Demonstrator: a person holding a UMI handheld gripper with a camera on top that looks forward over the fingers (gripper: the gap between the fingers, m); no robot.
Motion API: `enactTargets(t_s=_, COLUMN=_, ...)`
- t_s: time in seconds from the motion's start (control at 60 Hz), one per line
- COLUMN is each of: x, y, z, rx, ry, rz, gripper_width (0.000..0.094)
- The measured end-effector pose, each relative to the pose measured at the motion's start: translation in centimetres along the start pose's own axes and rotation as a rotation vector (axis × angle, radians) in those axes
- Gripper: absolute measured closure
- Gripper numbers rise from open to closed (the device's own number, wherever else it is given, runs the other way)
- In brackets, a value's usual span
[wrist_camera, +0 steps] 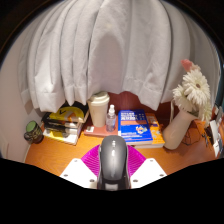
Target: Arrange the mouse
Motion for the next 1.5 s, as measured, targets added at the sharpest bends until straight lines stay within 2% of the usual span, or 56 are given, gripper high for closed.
enactTargets(t_s=0.167, x=-3.7, y=-4.1, z=-6.9, rx=0.108, ry=-0.096, rz=0.009, gripper_width=0.0611)
enactTargets(t_s=0.183, x=-3.8, y=-4.5, z=-7.4, rx=0.115, ry=-0.104, rz=0.01, gripper_width=0.0638)
enactTargets(t_s=0.2, x=-4.0, y=-4.8, z=-7.9, rx=0.121, ry=-0.112, rz=0.011, gripper_width=0.061)
enactTargets(t_s=0.367, x=-4.1, y=-7.4, z=-12.5, rx=0.201, ry=-0.163, rz=0.041, gripper_width=0.0602)
enactTargets(t_s=0.4, x=-4.2, y=-7.5, z=-12.2, rx=0.17, ry=-0.152, rz=0.036, gripper_width=0.0591)
enactTargets(t_s=0.7, x=-4.1, y=-7.6, z=-12.4, rx=0.169, ry=-0.122, rz=0.019, gripper_width=0.0447)
enactTargets(t_s=0.75, x=-3.7, y=-7.6, z=-12.3, rx=0.167, ry=-0.127, rz=0.026, gripper_width=0.0374)
enactTargets(t_s=0.85, x=-2.7, y=-7.6, z=-12.2, rx=0.189, ry=-0.11, rz=0.053, gripper_width=0.011)
enactTargets(t_s=0.867, x=-2.7, y=-7.5, z=-12.2, rx=0.195, ry=-0.1, rz=0.043, gripper_width=0.0086)
enactTargets(t_s=0.933, x=-2.5, y=-6.5, z=-11.9, rx=0.212, ry=-0.061, rz=0.016, gripper_width=0.0097)
enactTargets(t_s=0.95, x=-2.4, y=-6.2, z=-11.7, rx=0.209, ry=-0.057, rz=0.013, gripper_width=0.0073)
enactTargets(t_s=1.167, x=1.3, y=3.4, z=-8.2, rx=0.094, ry=-0.064, rz=-0.011, gripper_width=0.0074)
enactTargets(t_s=1.5, x=8.5, y=19.0, z=-6.6, rx=-0.076, ry=-0.082, rz=-0.039, gripper_width=0.0079)
Point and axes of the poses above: the point between the fingertips, and its own axes, seen from behind it with the camera up: x to the left, z up, y backward, against the way the camera looks, the point moved 5 cm from there along y, backward, against the way the camera looks, and after that the axes turned 14 degrees about z, right-handed, at the moved point
